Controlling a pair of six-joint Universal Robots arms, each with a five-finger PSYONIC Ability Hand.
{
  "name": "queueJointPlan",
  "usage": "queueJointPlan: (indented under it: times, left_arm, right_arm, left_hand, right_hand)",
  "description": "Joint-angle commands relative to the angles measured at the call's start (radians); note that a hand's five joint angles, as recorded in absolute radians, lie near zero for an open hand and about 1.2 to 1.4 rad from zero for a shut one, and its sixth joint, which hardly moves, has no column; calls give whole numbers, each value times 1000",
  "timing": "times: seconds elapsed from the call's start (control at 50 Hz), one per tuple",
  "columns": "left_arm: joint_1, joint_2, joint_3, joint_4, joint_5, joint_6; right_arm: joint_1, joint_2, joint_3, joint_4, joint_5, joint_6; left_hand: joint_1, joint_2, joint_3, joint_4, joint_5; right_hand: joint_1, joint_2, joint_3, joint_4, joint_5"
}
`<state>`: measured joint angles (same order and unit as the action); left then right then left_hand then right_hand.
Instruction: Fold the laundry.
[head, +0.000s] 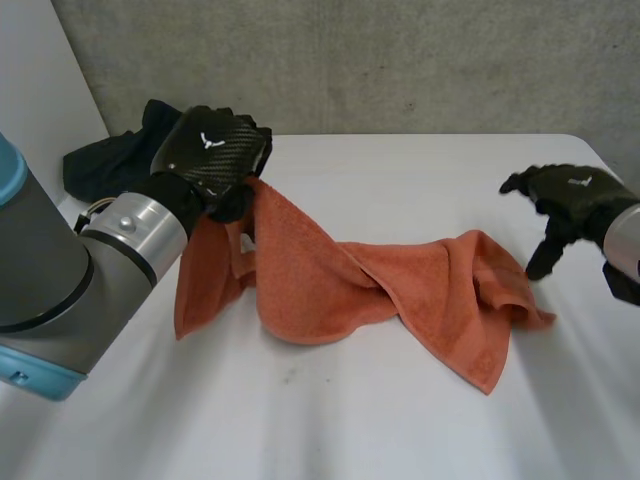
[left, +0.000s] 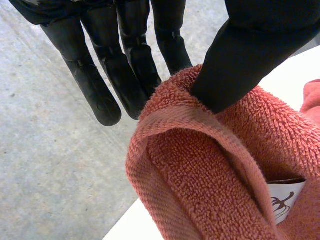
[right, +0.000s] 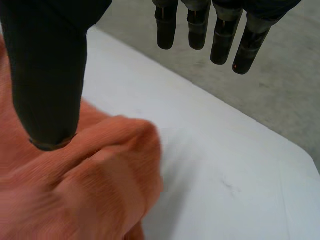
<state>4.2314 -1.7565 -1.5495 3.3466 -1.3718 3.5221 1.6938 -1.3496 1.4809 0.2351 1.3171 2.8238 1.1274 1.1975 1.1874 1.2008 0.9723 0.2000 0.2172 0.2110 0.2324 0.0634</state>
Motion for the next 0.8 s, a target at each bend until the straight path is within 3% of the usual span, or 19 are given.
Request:
queueJointPlan:
  times: [0.02, 0.18, 0.52, 0.54, 0.62, 0.64, 0.8]
  left_arm:
    - [-16, 6, -49, -32, 0, 11]
    - [-31, 77, -101, -117, -1, 9]
    - [-62, 118, -141, -167, -6, 6]
    - [-62, 118, -141, -167, -6, 6]
    - [-62, 118, -141, -167, -6, 6]
    - [-62, 118, -141, -167, -6, 6]
    - [-74, 118, -156, -190, 0, 1]
  right_arm:
    - [124, -97, 263, -16, 4, -90]
    - [178, -51, 410, -206, 33, -57]
    - [176, 175, 388, -467, 154, -49]
    - [175, 179, 386, -473, 158, -52]
    - [167, 181, 386, -499, 165, -76]
    - [167, 175, 383, -507, 162, -79]
    - [165, 135, 343, -513, 154, -79]
  left_hand:
    - [269, 199, 209, 195, 249]
    - [269, 199, 209, 195, 249]
    - [269, 199, 209, 195, 249]
    - [269, 199, 209, 195, 249]
    - [269, 199, 209, 195, 249]
    - [269, 199, 209, 195, 249]
    - [269, 199, 209, 195, 249]
  right_hand:
    - [5, -12, -6, -27, -33]
    - [17, 0, 6, -15, -21]
    - [293, 276, 282, 260, 255]
    - [331, 314, 320, 298, 293]
    - [867, 850, 856, 835, 829]
    - [1193, 1176, 1182, 1161, 1155]
    - [1196, 1179, 1185, 1164, 1158]
